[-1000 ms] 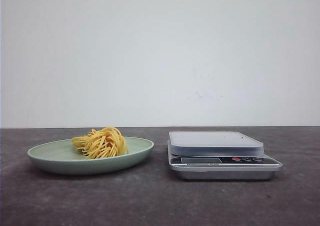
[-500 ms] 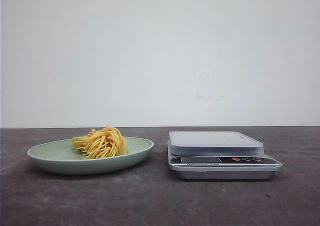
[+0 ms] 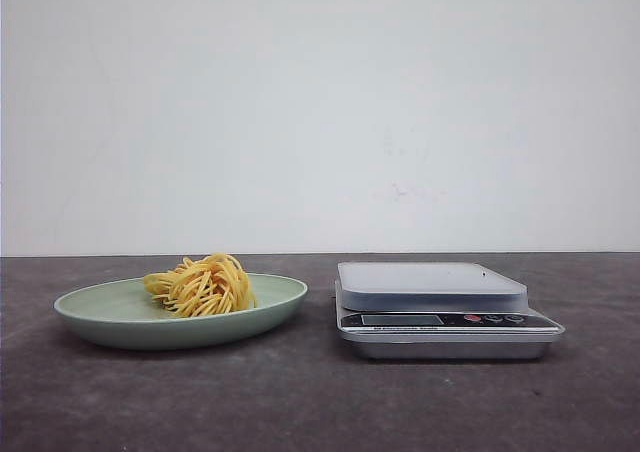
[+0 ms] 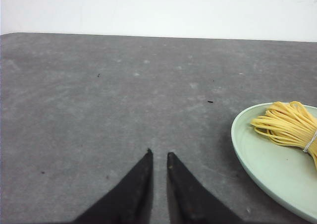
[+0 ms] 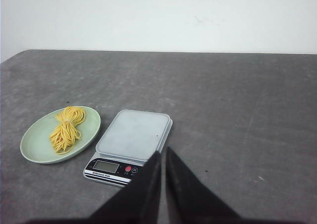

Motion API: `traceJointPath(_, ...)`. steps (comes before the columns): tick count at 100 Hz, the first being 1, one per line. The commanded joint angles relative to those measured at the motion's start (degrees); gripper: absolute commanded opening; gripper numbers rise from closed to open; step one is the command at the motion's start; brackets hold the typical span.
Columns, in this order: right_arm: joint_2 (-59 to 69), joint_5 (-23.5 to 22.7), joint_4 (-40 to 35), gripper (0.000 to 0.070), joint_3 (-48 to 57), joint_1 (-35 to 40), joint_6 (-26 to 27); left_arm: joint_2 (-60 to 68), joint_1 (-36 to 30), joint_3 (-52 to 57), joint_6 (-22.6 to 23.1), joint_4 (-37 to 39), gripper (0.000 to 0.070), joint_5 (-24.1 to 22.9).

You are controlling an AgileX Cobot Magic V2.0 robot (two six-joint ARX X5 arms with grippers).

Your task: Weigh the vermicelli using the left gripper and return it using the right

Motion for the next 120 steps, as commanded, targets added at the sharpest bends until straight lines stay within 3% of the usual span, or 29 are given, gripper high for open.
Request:
traceJointPath(1, 0.0, 0.0, 0.6, 0.0007, 0.6, 0.2, 0.6, 0.1, 0.1, -1.0, 0.5, -0.4, 0.0013, 0.0)
traceJointPath(45, 0.0, 0.0, 1.0, 0.0007, 0.6, 0.2, 0.6, 0.1, 0.1, -1.0, 0.5, -0.4, 0.0013, 0.0)
traceJointPath(56, -0.1, 1.0, 2.5, 0.0007, 0.5, -0.2, -2.0, 0.1, 0.1, -1.0, 0.5, -0.4, 0.0013, 0.0)
traceJointPath(66, -0.5, 1.3, 8.7, 0.0007, -0.9, -5.5, -5.2, 0.1, 0.1, -1.0, 0.5, -0.4, 0.0012, 0.0)
traceJointPath(83, -4.0, -3.7, 28.7, 0.0007, -13.4, -18.5, -13.2, 0.1, 0.1, -1.0, 0.5, -0.4, 0.0013, 0.0)
traceJointPath(98, -7.0, -9.4, 38.7, 0.0007, -26.4, -26.4, -13.5, 0.1, 0.1, -1.0, 0.5, -0.4, 0.0012, 0.0)
traceJointPath(120, -9.0, -9.0, 47.4, 0.0007, -41.9, -29.6, -13.4, 0.1, 0.0, -1.0, 0.5, -0.4, 0.0012, 0.1)
